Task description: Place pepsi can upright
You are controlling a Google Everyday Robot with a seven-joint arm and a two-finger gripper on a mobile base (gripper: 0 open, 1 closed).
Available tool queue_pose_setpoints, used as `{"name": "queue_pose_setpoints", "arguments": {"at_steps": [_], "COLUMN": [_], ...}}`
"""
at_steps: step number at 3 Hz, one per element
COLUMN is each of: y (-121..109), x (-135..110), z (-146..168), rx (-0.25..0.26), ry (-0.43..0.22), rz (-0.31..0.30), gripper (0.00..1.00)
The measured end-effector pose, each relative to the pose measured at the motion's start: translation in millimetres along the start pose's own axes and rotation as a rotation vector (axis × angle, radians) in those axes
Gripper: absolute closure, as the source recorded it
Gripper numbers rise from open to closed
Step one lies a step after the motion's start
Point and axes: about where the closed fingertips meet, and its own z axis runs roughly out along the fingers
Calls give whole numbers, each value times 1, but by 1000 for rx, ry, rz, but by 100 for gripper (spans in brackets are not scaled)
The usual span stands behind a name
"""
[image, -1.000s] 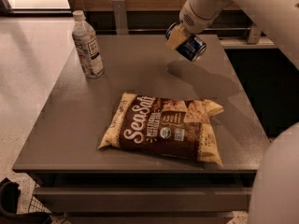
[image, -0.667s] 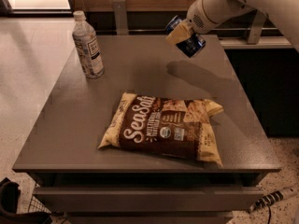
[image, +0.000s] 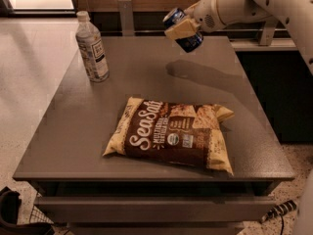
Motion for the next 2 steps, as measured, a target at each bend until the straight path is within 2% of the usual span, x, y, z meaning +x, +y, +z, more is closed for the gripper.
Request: {"name": "queue_pose_setpoints", "arguments": {"at_steps": [1,2], "y": [-7,-13], "x": [-3,3], "z": [14,23], "rx": [-86,-132], "ry": [-138,-227], "rz": [-37,-32], "gripper": [100,100]}}
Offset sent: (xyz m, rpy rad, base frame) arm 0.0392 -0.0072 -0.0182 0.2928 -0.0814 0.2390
